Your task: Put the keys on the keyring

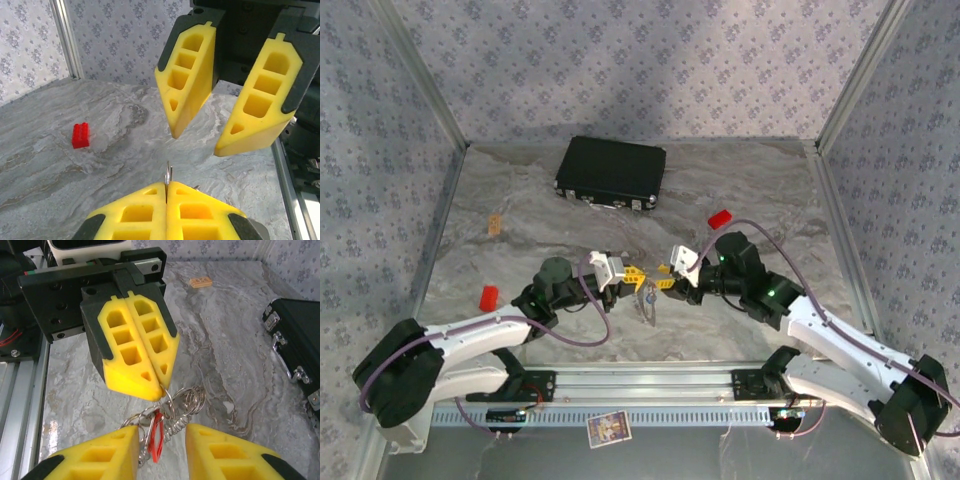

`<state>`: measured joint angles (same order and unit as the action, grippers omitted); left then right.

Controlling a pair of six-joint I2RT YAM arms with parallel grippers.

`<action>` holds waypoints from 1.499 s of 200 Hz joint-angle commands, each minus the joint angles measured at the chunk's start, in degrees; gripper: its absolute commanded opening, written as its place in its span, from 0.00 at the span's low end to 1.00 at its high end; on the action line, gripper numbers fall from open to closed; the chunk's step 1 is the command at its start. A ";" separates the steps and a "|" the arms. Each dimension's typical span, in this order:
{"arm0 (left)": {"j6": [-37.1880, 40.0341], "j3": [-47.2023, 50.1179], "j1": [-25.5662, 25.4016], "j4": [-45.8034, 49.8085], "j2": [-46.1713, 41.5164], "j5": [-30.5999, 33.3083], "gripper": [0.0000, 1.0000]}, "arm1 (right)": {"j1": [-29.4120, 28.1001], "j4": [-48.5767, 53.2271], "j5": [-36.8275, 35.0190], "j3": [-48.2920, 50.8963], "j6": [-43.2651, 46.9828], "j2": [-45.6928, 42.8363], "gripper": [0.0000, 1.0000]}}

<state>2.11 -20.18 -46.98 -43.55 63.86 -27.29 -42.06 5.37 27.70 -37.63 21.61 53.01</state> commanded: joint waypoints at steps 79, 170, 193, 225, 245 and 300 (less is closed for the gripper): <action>0.72 -1.06 -0.46 -3.91 -0.72 -3.56 0.00 | -1.09 -6.11 -0.71 0.80 -3.68 4.24 0.27; 0.90 -0.86 -0.65 -3.74 -0.85 -3.65 0.00 | -1.01 -4.09 -1.13 1.86 -3.85 3.29 0.26; 1.03 -0.96 -0.74 -3.56 -0.80 -3.72 0.00 | -1.01 -3.18 -0.83 1.64 -3.85 3.41 0.25; 0.99 -1.08 -0.83 -4.00 -0.40 -4.26 0.00 | -1.10 -4.86 0.58 1.49 -4.62 3.95 0.22; 0.97 -1.03 -0.91 -4.00 -0.45 -4.31 0.00 | -1.18 -6.93 1.80 1.60 -5.32 4.16 0.19; 0.98 -1.25 -0.87 -2.48 -0.91 -1.80 0.03 | -1.77 -4.31 4.18 -0.50 -3.41 4.87 0.00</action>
<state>2.39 -20.18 -47.35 -43.42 63.86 -28.88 -43.16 -0.40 29.45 -36.25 17.17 57.63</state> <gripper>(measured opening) 0.046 0.051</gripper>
